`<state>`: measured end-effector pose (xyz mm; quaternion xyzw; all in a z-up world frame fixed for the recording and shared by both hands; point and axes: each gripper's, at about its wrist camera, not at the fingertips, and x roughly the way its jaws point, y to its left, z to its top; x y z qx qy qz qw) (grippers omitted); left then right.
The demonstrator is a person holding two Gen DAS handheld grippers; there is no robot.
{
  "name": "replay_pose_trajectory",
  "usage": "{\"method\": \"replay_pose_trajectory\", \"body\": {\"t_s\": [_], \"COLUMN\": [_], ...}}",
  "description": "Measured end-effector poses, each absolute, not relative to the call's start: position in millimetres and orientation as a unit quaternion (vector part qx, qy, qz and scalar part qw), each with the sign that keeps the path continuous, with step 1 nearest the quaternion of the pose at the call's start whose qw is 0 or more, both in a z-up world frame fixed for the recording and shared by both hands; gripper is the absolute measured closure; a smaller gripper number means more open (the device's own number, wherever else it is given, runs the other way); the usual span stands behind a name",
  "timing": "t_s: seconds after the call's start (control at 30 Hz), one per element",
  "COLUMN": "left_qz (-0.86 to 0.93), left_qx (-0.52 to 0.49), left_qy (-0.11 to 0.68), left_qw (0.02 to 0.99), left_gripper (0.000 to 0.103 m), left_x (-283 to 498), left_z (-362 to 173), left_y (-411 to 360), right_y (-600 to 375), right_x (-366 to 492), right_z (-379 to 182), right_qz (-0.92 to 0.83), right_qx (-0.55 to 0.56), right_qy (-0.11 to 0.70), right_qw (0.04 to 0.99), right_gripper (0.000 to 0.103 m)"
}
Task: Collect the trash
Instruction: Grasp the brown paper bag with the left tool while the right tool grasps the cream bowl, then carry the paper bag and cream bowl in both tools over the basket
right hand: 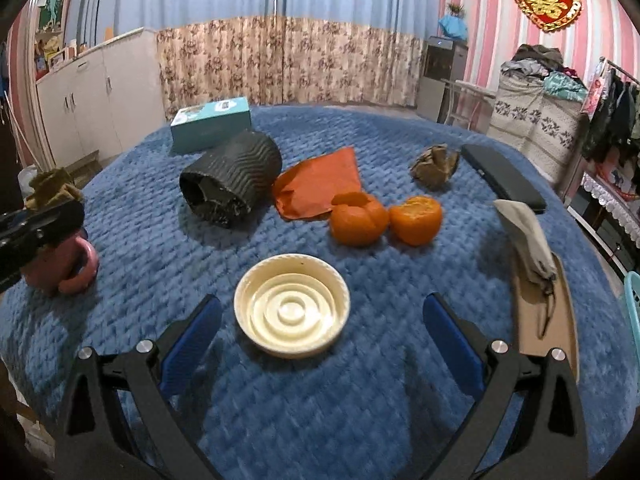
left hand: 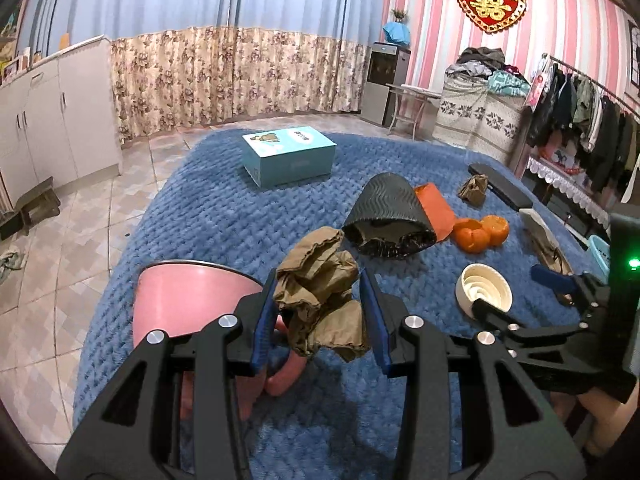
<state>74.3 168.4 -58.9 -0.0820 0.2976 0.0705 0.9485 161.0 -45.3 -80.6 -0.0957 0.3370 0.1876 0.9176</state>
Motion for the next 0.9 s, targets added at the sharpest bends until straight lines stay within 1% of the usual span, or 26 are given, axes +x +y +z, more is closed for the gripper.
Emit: {"method": "replay_pose_trajectory", "body": {"t_s": [0.07, 0.1, 0.13, 0.17, 0.2, 0.27, 0.5, 0.9], "left_qz": [0.068, 0.067, 0.066, 0.065, 0.065, 0.064, 0.064, 0.028], "left_qx": [-0.084, -0.084, -0.083, -0.081, -0.08, -0.077, -0.065, -0.044], "left_qy": [0.297, 0.297, 0.297, 0.296, 0.296, 0.297, 0.294, 0.295], "left_qw": [0.949, 0.949, 0.949, 0.949, 0.949, 0.95, 0.951, 0.954], "left_gripper": [0.064, 0.064, 0.064, 0.064, 0.064, 0.064, 0.064, 0.064], "left_x": [75, 76, 77, 77, 78, 78, 80, 107], "left_z": [-59, -59, -59, -58, -58, -58, -55, -46], "left_y": [169, 169, 168, 167, 167, 166, 158, 107], "right_y": [-41, -40, -40, -41, -41, -42, -67, -176], "right_x": [163, 164, 165, 166, 167, 167, 161, 166], "right_z": [-82, -83, -84, -86, -87, -88, -78, -40], "right_qz": [0.19, 0.191, 0.192, 0.199, 0.207, 0.223, 0.211, 0.118], "right_qx": [-0.1, -0.101, -0.1, -0.098, -0.094, -0.086, -0.061, -0.045], "right_qy": [0.339, 0.341, 0.343, 0.349, 0.354, 0.357, 0.337, 0.293], "right_qw": [0.916, 0.915, 0.914, 0.91, 0.907, 0.903, 0.916, 0.948], "right_gripper": [0.006, 0.01, 0.016, 0.028, 0.036, 0.042, 0.042, 0.042]}}
